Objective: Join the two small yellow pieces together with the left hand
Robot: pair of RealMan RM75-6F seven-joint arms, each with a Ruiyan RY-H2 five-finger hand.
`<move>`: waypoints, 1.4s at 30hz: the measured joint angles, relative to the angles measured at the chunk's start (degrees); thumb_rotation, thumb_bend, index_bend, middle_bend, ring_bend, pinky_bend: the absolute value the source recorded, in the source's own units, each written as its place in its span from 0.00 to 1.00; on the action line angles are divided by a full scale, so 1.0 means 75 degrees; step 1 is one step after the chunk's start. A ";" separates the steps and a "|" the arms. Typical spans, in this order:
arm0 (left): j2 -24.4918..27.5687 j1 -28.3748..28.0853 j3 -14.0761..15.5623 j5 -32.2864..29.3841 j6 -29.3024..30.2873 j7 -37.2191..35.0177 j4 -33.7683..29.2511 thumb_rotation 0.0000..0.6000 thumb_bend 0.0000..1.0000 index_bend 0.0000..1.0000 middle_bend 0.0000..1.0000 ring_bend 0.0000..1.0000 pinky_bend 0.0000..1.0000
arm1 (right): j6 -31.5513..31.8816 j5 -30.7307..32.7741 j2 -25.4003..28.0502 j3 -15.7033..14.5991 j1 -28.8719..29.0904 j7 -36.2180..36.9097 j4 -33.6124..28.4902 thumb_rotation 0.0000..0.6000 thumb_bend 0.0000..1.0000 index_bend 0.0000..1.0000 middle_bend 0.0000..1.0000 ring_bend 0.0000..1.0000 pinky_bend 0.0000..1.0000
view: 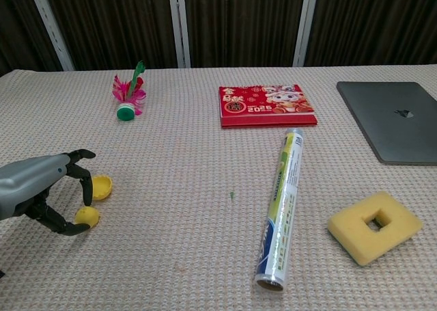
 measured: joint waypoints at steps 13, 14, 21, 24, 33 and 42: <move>0.0367 0.0018 -0.0091 0.0276 0.0210 -0.0079 -0.0186 1.00 0.32 0.54 0.00 0.00 0.00 | 0.0002 -0.0010 0.0001 -0.0006 -0.0002 0.0001 -0.0007 1.00 0.00 0.48 0.07 0.00 0.00; 0.0399 0.0027 -0.0102 0.0272 0.0217 -0.0107 -0.0189 1.00 0.32 0.54 0.00 0.00 0.00 | 0.0003 -0.0009 0.0002 -0.0004 -0.0002 0.0002 -0.0009 1.00 0.00 0.48 0.07 0.00 0.00; 0.0633 0.0034 -0.0269 0.0263 0.0195 -0.0350 -0.0067 1.00 0.32 0.54 0.00 0.00 0.00 | -0.0009 -0.0007 0.0000 -0.0006 0.0001 -0.0013 -0.0021 1.00 0.00 0.48 0.07 0.00 0.00; 0.0663 -0.0021 -0.0320 0.0271 0.0110 -0.0393 0.0073 1.00 0.32 0.54 0.00 0.00 0.00 | -0.0022 0.0002 0.0003 -0.0003 0.0006 -0.0013 -0.0024 1.00 0.00 0.48 0.07 0.00 0.00; 0.0564 -0.0278 -0.0585 0.0291 -0.0133 -0.0588 0.0507 1.00 0.32 0.54 0.00 0.00 0.00 | -0.0042 0.0010 0.0008 -0.0002 0.0015 0.0032 -0.0040 1.00 0.00 0.48 0.07 0.00 0.00; 0.0179 -0.0455 -0.0593 0.0251 -0.0183 -0.0401 0.0616 1.00 0.32 0.54 0.00 0.00 0.00 | -0.0023 -0.0012 0.0008 -0.0009 0.0012 0.0064 -0.0013 1.00 0.00 0.48 0.07 0.00 0.00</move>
